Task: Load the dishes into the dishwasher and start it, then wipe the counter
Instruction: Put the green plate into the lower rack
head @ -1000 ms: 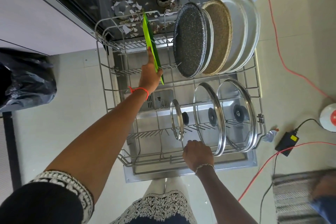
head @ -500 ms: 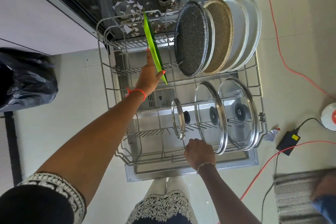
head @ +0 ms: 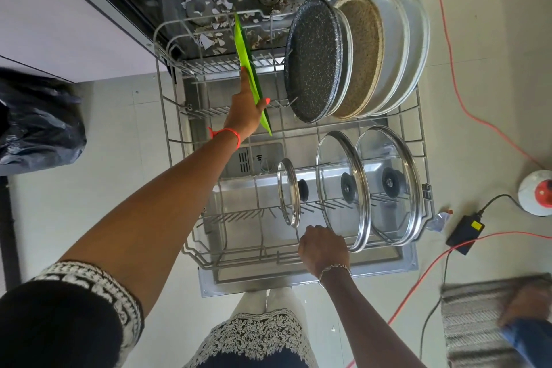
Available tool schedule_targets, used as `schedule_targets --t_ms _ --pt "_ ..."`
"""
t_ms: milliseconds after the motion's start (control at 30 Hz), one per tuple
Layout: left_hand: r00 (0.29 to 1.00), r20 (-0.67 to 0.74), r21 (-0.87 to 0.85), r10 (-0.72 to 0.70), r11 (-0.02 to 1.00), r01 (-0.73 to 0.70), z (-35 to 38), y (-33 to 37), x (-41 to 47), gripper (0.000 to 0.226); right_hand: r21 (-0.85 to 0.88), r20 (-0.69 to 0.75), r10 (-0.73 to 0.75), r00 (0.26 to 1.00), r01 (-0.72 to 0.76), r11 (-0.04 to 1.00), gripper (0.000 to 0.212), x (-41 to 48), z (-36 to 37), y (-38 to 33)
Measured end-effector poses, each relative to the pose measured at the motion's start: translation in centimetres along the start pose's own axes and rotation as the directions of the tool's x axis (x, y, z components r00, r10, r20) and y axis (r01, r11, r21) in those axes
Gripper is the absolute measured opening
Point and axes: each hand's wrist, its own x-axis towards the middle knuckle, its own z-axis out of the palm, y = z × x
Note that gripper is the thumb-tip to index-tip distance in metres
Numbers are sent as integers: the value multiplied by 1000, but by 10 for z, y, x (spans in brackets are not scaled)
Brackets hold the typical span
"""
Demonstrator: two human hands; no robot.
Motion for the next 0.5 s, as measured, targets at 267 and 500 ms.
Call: schedule_targets --t_ms 267,500 --pt "999 43 38 -5 999 4 -1 -6 1 82 -7 10 -3 1000 3 1000 35 1 1 1" --pt "997 73 60 33 997 -37 -8 -16 -23 89 -17 -12 1 1000 -2 1000 35 1 2 0"
